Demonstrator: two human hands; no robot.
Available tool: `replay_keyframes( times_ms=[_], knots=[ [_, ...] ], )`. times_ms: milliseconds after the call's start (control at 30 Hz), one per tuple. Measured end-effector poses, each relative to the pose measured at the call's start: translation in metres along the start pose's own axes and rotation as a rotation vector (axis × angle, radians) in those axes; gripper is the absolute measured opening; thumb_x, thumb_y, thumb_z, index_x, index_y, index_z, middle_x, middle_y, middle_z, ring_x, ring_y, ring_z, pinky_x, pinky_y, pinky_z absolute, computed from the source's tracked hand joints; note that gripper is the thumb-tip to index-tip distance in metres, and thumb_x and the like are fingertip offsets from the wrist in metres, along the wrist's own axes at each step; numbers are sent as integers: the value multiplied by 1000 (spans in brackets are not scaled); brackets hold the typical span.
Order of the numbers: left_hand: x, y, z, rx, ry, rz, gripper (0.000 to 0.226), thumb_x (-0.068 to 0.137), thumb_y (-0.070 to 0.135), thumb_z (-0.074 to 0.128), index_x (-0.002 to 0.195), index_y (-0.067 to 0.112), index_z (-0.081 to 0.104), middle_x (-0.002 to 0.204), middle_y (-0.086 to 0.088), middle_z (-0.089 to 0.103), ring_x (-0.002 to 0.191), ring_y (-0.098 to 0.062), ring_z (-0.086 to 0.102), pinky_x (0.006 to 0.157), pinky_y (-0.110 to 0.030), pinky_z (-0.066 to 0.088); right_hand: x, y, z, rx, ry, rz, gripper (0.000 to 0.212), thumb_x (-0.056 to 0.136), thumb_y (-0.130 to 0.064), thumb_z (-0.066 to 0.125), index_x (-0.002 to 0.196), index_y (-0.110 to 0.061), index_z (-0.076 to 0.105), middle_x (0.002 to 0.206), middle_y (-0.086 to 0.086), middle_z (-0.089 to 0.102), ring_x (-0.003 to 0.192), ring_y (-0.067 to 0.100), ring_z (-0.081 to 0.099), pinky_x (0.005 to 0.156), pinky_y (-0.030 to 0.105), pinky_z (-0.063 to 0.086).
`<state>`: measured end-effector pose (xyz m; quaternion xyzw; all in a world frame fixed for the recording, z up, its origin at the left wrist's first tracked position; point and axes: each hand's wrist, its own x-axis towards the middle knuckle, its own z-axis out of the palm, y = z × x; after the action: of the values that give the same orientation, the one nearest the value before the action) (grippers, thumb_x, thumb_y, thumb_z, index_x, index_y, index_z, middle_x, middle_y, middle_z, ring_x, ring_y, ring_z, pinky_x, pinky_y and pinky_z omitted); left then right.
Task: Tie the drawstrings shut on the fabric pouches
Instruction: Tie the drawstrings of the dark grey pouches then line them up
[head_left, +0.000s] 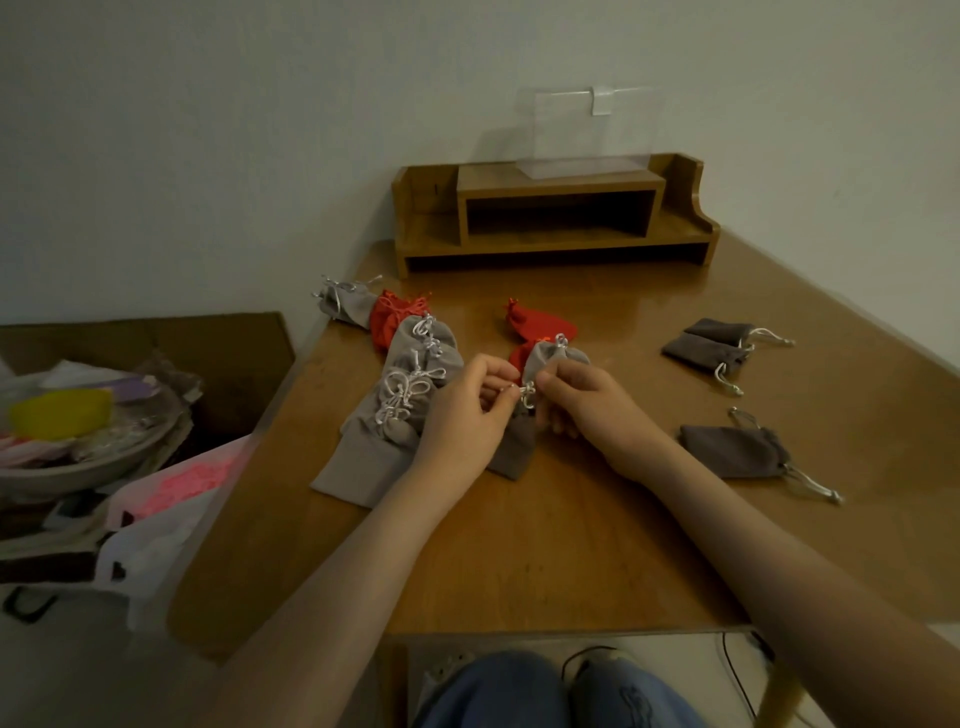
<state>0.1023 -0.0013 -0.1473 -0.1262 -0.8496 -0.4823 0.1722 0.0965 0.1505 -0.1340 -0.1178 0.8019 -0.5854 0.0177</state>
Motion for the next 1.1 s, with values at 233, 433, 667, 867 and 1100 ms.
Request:
replay_keyframes(
  times_ms=[233,433,667,867,1100],
  knots=[
    [1,-2,0,-18,27,-8,10,93,15,60,103,15,60,92,6,62,85,0,57,72,-10,47,1,-1,-2,23,-86,22,5,93,-5,55,94,-4,60,70,4,59,51,-1,51,50,10,40],
    [1,-3,2,-16,19,-4,9,92,15,60,101,17,59,91,7,61,85,-1,57,73,-13,49,0,-2,-1,-10,-56,-6,8,93,-7,58,86,-8,62,67,0,60,53,-1,52,50,10,40],
    [0,-3,2,-34,-13,-11,8,93,16,60,101,18,59,91,9,61,85,2,57,72,-10,47,-1,0,-2,-17,-39,-49,6,93,-12,59,92,-7,61,69,3,60,53,4,51,52,15,42],
    [2,-2,1,-72,11,-65,9,93,15,59,101,20,57,91,12,60,82,7,56,70,-6,44,0,-1,-1,43,-4,-61,9,95,-8,55,95,1,56,70,7,59,50,2,50,47,13,39],
    [4,-5,-4,-90,133,-144,10,95,12,54,104,18,56,90,12,58,83,3,55,67,-4,43,5,6,-3,66,91,19,15,96,-7,48,82,-13,50,72,9,55,58,23,43,48,27,35]
  ],
)
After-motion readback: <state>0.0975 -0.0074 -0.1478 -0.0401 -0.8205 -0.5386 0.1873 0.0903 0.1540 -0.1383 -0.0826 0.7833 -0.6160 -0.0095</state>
